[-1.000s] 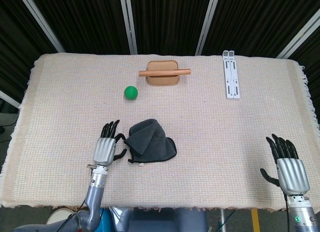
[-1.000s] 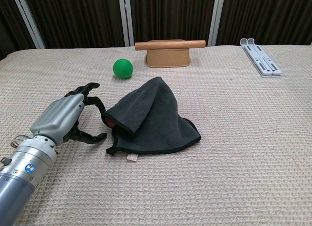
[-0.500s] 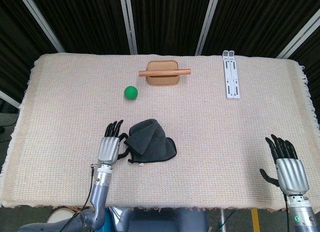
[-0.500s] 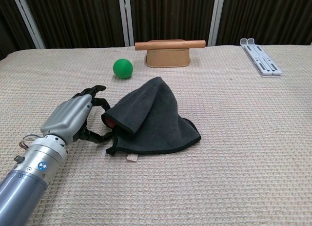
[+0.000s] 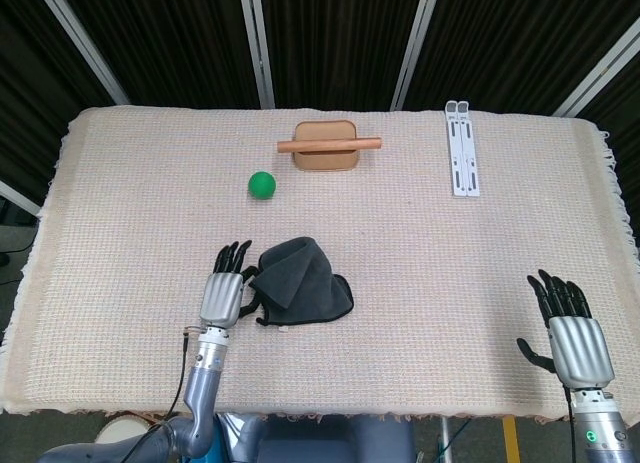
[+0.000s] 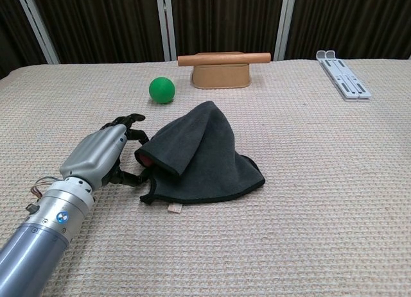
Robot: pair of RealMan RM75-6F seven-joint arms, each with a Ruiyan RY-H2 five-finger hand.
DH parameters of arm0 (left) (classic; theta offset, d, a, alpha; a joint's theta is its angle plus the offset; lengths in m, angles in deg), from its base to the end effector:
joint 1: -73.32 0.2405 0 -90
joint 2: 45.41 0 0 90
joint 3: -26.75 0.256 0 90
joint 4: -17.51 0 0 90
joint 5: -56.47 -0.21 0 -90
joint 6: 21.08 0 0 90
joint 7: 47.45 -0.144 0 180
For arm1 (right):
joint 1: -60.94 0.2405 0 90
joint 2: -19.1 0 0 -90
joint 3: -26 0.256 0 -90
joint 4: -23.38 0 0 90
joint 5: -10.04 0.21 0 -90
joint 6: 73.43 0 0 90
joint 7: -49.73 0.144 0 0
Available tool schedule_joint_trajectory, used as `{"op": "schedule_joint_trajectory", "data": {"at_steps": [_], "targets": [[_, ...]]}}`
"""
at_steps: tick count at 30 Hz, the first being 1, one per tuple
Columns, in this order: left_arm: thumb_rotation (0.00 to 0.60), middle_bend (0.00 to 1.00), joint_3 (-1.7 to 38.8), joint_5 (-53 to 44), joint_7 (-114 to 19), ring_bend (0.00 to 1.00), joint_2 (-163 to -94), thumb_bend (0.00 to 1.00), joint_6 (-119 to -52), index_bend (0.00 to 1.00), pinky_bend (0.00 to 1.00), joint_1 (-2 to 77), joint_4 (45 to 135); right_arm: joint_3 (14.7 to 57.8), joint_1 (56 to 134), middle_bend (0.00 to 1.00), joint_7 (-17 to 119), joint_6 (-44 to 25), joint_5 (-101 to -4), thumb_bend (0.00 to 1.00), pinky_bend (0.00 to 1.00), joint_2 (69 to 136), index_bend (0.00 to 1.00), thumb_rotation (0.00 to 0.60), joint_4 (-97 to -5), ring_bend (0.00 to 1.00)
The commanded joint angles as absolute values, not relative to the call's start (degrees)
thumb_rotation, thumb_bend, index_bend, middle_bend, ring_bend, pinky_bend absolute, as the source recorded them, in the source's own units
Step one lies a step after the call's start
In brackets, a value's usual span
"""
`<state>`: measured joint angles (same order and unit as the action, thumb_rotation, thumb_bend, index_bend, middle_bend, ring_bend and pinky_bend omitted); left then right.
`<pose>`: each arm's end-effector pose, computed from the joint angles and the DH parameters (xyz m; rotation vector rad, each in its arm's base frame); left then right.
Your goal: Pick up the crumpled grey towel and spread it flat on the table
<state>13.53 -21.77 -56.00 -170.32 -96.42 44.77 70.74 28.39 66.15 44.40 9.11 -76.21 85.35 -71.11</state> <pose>-0.1513 0.2804 -0.1219 -1.4322 -1.0665 -1.1985 -0.3010 -0.1800 0.1364 1.4376 -0.9224 0.8702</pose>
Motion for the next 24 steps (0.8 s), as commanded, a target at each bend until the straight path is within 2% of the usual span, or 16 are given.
{"op": "schedule_joint_trajectory", "data": {"at_steps": [1,4,10,16,19,24], "targets": [[0.600,0.05,13.56,-21.52,-56.04,0.00,-170.35,0.35,-96.24,0.49,0.00,44.87,71.11,28.41,66.14,0.00,44.40,9.11,-76.15,0.25,0.06,85.39,0.00,0.600,-71.12,0.00],[0.600,0.06,13.60,-21.34,-56.40,0.00,-170.38,0.35,-96.08,0.51,0.00,44.87,71.46,28.34,66.10,0.00,44.43,9.18,-76.25,0.25,0.06,85.44,0.00,0.600,-71.06,0.00],[0.600,0.08,13.64,-21.53,-56.23,0.00,-171.00,0.48,-96.54,0.59,0.00,44.74,70.77,28.31,66.09,0.00,44.68,9.16,-76.28,0.25,0.06,85.35,0.00,0.600,-71.16,0.00],[0.600,0.08,13.54,-22.62,-56.26,0.00,-169.47,0.52,-98.05,0.62,0.00,44.70,71.93,28.49,66.01,0.00,45.51,9.22,-75.93,0.25,0.06,85.13,0.00,0.600,-71.12,0.00],[0.600,0.08,12.91,-24.03,-57.42,0.00,-166.88,0.52,-99.53,0.62,0.00,44.14,75.40,28.54,66.04,0.00,45.83,9.18,-75.88,0.25,0.06,85.00,0.00,0.600,-71.20,0.00],[0.600,0.08,10.27,-26.23,-63.57,0.00,-160.39,0.52,-100.84,0.63,0.00,42.02,86.34,28.67,65.92,0.00,45.64,9.51,-75.77,0.25,0.06,85.16,0.00,0.600,-71.53,0.00]]}}
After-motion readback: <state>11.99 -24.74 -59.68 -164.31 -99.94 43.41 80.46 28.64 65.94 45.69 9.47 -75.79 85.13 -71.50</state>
